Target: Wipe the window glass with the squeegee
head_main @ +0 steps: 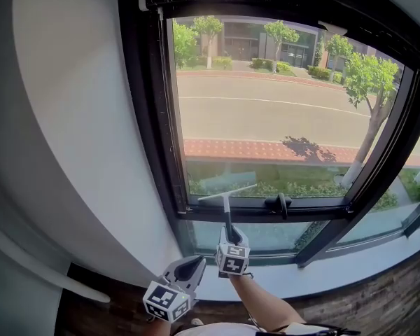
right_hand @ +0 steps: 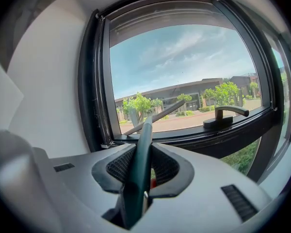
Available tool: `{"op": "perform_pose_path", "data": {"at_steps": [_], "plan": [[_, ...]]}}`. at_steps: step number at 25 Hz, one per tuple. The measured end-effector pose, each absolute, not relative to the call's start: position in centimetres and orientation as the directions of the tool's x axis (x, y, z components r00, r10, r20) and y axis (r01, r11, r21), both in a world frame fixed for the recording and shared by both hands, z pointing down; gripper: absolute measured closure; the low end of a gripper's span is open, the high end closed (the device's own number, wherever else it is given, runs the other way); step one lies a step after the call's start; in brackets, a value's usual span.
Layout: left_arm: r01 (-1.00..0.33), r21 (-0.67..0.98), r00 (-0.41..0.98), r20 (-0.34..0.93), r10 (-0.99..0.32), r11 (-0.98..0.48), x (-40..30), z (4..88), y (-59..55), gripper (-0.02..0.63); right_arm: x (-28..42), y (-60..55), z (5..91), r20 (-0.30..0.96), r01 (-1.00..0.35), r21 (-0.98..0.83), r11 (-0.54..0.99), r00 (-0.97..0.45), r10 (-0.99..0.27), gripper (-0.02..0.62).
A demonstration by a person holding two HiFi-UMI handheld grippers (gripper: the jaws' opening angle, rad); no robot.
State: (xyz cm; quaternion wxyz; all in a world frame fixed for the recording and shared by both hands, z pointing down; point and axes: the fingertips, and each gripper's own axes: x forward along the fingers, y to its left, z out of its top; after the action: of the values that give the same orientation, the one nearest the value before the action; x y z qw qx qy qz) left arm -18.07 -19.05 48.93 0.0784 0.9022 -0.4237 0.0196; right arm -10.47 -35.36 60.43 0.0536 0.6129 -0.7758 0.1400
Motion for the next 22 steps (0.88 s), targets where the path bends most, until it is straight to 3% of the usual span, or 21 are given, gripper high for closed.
{"op": "perform_pose_path", "data": {"at_steps": [15, 22], "plan": [[-0.76, 0.126, 0.65, 0.101, -0.754, -0.638, -17.4, 48.9, -19.0, 0.588, -9.8, -35.1, 61.5, 0.257, -0.948, -0.209, 0.241, -0.291, -0.922, 0.497], [-0.764, 0.128, 0.645, 0.099, -0.758, -0.633, -17.9, 48.8, -18.9, 0.588, -9.2, -33.3, 58.7, 0.173, -0.929, -0.251, 0.272, -0.319, -0.932, 0.497]]}}
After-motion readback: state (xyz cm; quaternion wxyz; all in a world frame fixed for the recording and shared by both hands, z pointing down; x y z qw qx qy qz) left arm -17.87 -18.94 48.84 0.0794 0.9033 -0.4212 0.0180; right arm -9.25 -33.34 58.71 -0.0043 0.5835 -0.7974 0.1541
